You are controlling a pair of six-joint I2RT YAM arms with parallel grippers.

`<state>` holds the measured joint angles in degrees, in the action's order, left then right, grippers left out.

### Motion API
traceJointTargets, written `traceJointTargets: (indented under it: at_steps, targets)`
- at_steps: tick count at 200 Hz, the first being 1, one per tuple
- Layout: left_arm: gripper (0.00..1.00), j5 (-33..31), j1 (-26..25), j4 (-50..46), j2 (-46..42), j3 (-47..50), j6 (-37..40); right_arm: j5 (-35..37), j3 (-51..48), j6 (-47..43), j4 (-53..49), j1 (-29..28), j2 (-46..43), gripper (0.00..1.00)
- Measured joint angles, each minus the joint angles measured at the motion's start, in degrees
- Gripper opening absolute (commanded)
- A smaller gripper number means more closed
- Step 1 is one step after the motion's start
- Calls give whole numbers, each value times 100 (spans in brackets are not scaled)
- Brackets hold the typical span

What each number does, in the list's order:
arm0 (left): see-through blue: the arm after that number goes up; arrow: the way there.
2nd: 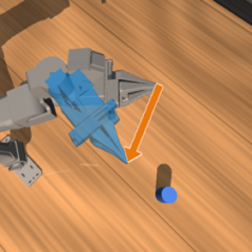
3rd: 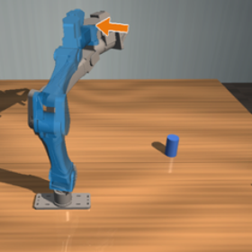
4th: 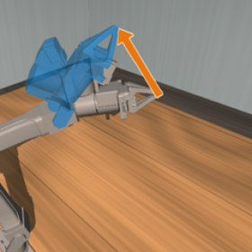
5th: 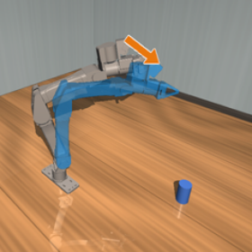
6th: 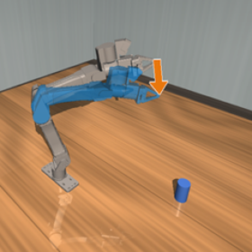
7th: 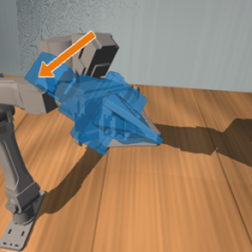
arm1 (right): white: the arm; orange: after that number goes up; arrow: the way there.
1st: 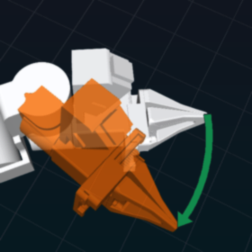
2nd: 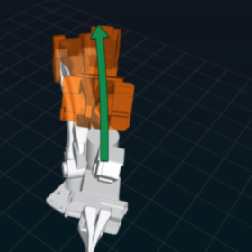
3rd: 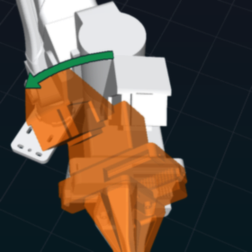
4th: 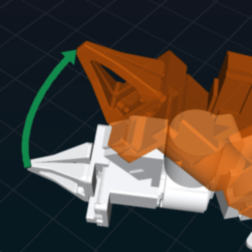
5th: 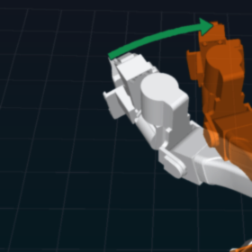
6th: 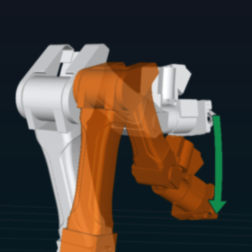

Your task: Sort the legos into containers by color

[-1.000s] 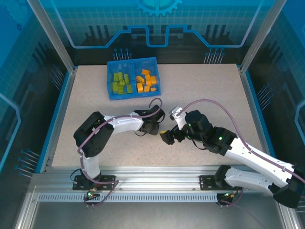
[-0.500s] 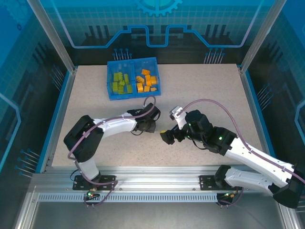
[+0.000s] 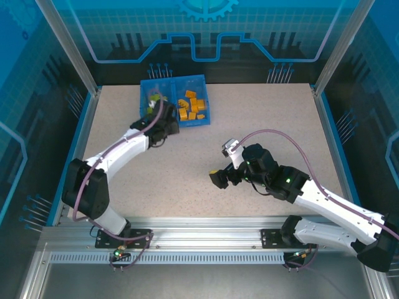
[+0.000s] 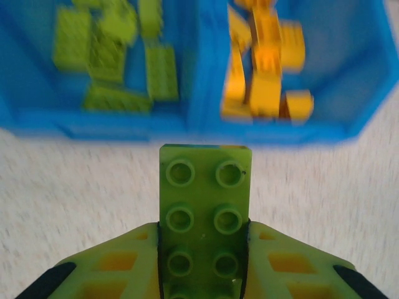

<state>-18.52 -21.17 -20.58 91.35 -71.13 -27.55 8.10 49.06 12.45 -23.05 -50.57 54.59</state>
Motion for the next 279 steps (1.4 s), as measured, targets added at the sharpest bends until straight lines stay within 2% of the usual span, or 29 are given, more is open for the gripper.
traceJointTargets:
  at_steps: [53,98,132,161,174,186,240,260,279]
  targets:
    - [29,411,1099,33,1200,-1814,-280,2,0,4,-42,0,-2,100]
    - [26,1401,1648,9,2863,-3412,-566,7,0,22,-101,17,-59,100]
    - [35,1954,1851,-28,3821,-4183,-723,9,55,22,-210,37,-116,100]
    - [43,2393,1886,-52,4229,-4581,-907,13,153,22,-247,37,-142,100]
    - [53,2529,1886,-52,4286,-4647,-1003,28,181,22,-247,37,-138,100]
    - [55,2612,1886,-55,4288,-4647,-1071,31,208,20,-245,37,-129,100]
    - [55,2796,1886,24,4201,-4557,-1152,28,245,22,-245,39,-70,100]
    - [56,2806,1878,310,3606,-3748,-1182,50,245,28,-245,39,-76,100]
    - [55,2785,1836,782,2538,-2511,-1303,136,238,83,-240,44,-118,100]
